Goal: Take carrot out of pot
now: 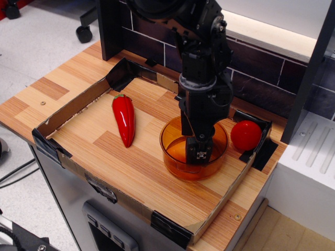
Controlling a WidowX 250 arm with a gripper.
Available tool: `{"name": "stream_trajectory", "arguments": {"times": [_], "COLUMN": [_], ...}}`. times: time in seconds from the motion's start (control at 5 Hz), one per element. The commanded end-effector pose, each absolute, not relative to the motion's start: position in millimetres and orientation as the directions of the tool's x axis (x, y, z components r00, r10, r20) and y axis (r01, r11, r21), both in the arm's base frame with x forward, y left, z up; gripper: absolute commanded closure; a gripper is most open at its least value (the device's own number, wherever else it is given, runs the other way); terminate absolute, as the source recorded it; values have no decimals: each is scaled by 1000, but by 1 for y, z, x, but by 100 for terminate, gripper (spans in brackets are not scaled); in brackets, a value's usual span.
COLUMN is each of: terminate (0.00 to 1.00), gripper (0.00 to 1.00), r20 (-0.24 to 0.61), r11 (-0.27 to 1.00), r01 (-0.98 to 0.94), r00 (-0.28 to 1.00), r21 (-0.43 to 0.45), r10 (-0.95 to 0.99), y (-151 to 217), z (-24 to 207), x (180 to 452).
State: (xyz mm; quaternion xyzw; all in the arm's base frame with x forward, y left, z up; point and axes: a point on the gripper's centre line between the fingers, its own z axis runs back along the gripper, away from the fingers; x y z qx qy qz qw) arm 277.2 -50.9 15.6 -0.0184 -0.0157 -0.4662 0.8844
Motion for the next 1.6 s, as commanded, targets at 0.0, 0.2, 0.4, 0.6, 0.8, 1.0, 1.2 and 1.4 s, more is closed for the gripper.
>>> {"name": "stream_trajectory", "arguments": {"times": [0.0, 0.2, 0.4, 0.6, 0.8, 1.0, 1.2, 1.4], "terminate": [0, 0, 0, 0, 0, 0, 0, 0], "gripper": [0, 100, 100, 100, 100, 100, 100, 100], "r20": [50, 64, 90, 161, 230, 246, 265, 261], "r11": [563, 570, 591, 619, 631, 687, 773, 799], "r01": [826, 821, 807, 783, 766, 716, 622, 578], "r00": [562, 569, 587, 604, 597, 649, 730, 755], "r21": [12, 6, 17, 60, 121, 122, 123, 166], "r10": [-826, -820, -805, -781, -769, -720, -630, -601], "y": [-41, -40, -36, -30, -21, 4, 33, 46], "z": [19, 25, 37, 68, 98, 109, 116, 105], "x": [276, 276, 276, 279, 272, 267, 285, 299]}}
